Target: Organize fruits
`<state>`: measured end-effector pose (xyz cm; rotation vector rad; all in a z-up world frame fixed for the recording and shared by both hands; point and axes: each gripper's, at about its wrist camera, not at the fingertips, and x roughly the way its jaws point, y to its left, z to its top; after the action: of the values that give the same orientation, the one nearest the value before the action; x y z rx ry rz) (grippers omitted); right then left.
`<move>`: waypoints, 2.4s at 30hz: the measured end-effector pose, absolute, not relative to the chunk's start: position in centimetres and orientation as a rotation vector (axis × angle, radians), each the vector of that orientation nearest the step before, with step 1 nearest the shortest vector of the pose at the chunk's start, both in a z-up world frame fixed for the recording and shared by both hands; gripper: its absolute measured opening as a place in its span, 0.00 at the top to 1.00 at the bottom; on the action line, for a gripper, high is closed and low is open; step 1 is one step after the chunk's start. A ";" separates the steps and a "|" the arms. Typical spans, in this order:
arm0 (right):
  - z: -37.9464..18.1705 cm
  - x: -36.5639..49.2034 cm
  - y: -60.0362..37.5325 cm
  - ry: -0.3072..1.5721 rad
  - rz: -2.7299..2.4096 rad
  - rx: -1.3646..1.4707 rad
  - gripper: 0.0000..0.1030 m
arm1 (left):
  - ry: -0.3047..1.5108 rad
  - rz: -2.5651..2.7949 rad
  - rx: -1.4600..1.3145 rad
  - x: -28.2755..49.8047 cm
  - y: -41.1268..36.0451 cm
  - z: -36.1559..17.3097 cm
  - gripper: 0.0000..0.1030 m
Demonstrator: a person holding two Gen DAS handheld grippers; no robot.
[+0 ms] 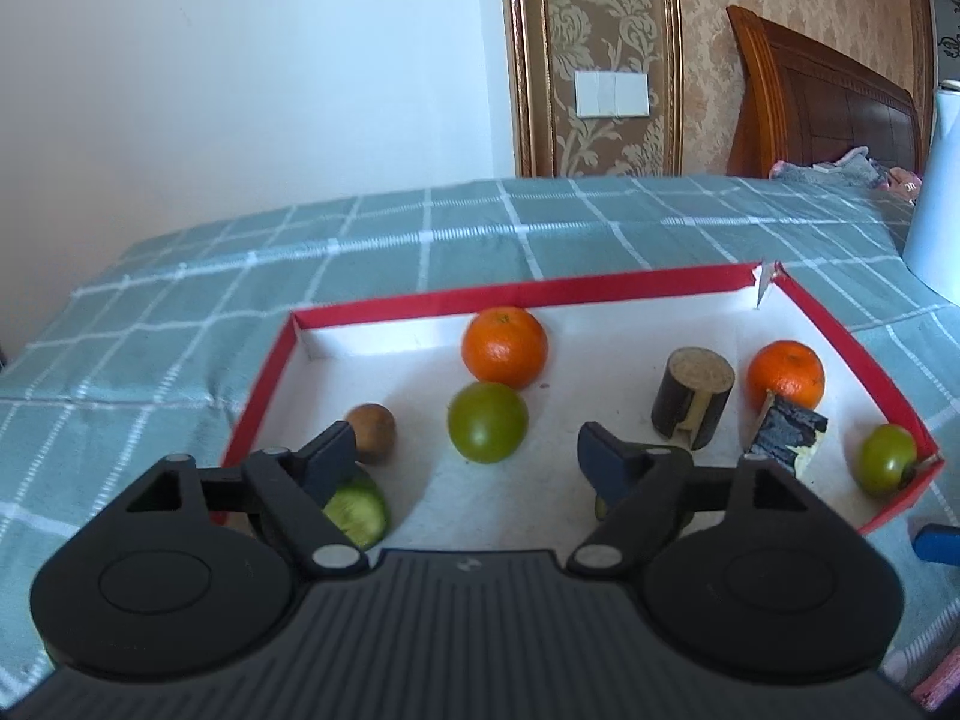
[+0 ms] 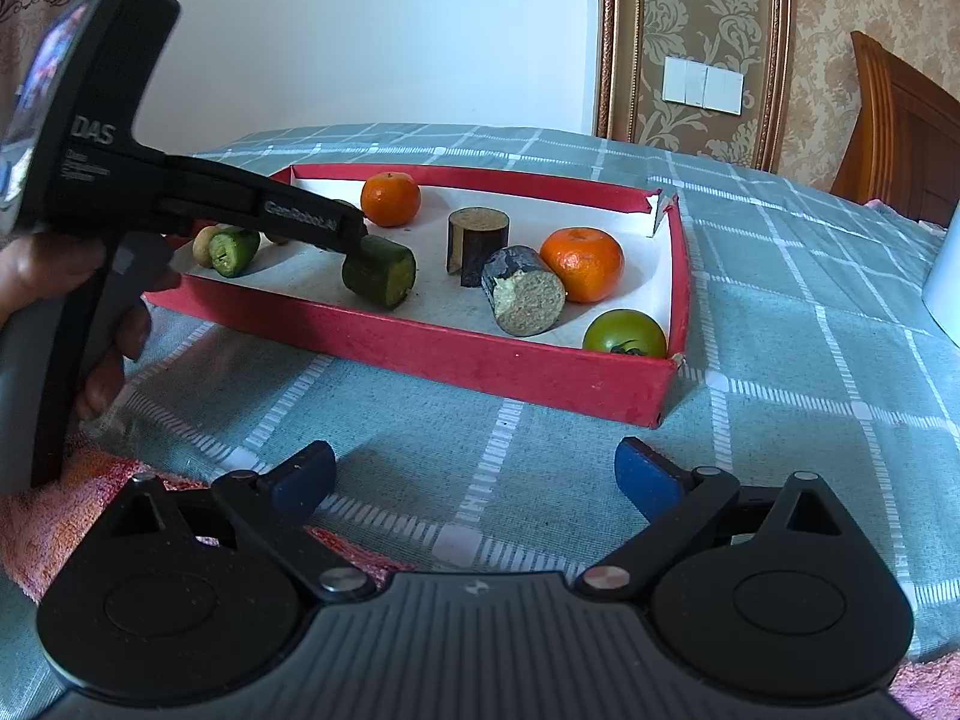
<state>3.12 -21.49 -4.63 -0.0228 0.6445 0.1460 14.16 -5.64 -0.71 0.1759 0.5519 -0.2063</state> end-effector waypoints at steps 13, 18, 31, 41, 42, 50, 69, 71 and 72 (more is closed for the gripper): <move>-4.6 3.2 -21.5 0.645 0.148 -0.022 0.02 | 0.470 -0.186 0.233 8.6 -4.2 2.2 0.09; -4.6 3.1 -21.6 0.645 0.148 -0.020 0.02 | 0.444 -0.191 0.201 5.3 -3.4 3.0 0.02; -3.9 1.0 -21.2 0.639 0.056 0.122 0.02 | 0.464 -0.111 0.111 -1.3 -1.5 1.8 0.00; -2.1 -1.9 -19.0 0.521 -0.057 0.092 0.02 | 0.471 -0.075 0.096 -3.1 -1.3 1.5 0.00; -1.9 -2.1 -18.9 0.514 -0.058 0.089 0.02 | 0.472 -0.076 0.092 -3.2 -1.3 1.5 0.00; -1.5 -2.3 -18.7 0.500 -0.068 0.079 0.02 | 0.483 -0.083 0.079 -3.3 -1.2 1.6 0.00; -1.9 -1.9 -18.7 0.509 -0.076 0.077 0.02 | 0.488 -0.077 0.091 -3.2 -1.6 1.5 0.00; -1.9 -1.9 -18.7 0.509 -0.075 0.075 0.02 | 0.486 -0.077 0.094 -3.2 -1.7 1.5 0.00; -1.9 -1.9 -18.6 0.510 -0.075 0.074 0.02 | 0.485 -0.080 0.093 -3.2 -1.7 1.5 0.00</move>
<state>-1.86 -18.63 -1.93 0.0740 0.5104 -0.0755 -3.23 -1.67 1.51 0.0934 0.4854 -0.0799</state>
